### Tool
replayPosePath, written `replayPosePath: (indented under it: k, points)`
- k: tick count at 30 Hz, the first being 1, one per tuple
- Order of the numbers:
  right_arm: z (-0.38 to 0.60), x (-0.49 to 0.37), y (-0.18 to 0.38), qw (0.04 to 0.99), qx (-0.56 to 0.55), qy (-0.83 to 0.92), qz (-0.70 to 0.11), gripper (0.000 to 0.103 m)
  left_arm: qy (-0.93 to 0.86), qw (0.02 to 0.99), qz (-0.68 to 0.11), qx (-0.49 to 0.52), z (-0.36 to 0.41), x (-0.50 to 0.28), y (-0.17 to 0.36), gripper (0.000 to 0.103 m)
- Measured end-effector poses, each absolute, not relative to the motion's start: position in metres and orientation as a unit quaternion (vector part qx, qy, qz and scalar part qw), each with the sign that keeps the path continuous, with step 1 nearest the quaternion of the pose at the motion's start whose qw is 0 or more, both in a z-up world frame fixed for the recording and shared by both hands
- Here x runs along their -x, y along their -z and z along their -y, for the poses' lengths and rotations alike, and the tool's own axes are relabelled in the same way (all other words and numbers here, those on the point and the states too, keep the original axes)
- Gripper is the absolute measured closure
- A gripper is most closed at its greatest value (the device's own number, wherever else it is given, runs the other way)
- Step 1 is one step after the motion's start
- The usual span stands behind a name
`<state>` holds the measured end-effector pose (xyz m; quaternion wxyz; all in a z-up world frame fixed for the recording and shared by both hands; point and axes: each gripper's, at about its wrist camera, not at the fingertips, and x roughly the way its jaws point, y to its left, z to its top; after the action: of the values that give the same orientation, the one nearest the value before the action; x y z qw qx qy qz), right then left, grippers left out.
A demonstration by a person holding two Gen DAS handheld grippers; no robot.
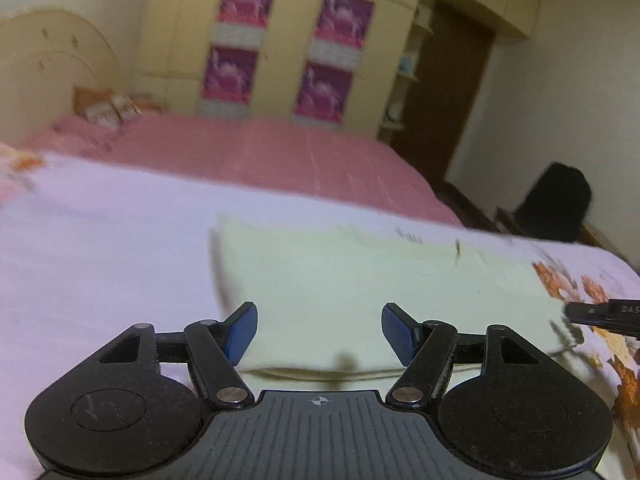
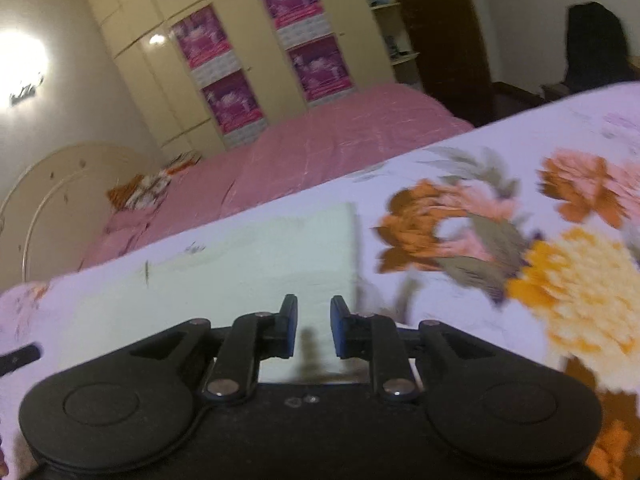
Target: Fold small clothes
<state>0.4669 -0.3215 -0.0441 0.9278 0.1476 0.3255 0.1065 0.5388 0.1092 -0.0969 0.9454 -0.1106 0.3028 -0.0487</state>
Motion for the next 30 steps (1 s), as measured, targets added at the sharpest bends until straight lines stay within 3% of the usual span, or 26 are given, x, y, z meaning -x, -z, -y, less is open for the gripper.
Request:
replayPosePath:
  k: [2,6,9,17,21,30]
  points:
    - [0.306,-0.477,0.052,0.924,-0.129,-0.114,-0.343,0.085,0.065,0.932,-0.339,0.107,-0.105,-0.548,0.119,0.034]
    - [0.296,-0.476,0.057,0.92,-0.058,-0.113,-0.372,0.088,0.086,0.939,-0.329,0.06,-0.107,-0.536,0.101,0.034]
    - [0.299,-0.473,0.046,0.932,-0.069,-0.122,-0.335,0.078,0.068,0.953,-0.29,0.061,-0.113,-0.552,0.092,0.034]
    - [0.241,-0.516,0.061,0.93,-0.075,-0.159,-0.324,0.078,0.046,0.948,-0.313,0.043,-0.095,-0.619,0.112,0.034]
    - [0.214,-0.518,0.071,0.934,-0.02,-0.176,-0.309,0.068,0.039,0.951,-0.302,0.046,-0.107,-0.617,0.116,0.034]
    - [0.283,-0.504,0.068,0.945,0.019,-0.107,-0.309,0.071,0.013,0.956,-0.292,0.006,-0.119,-0.587,0.108,0.034]
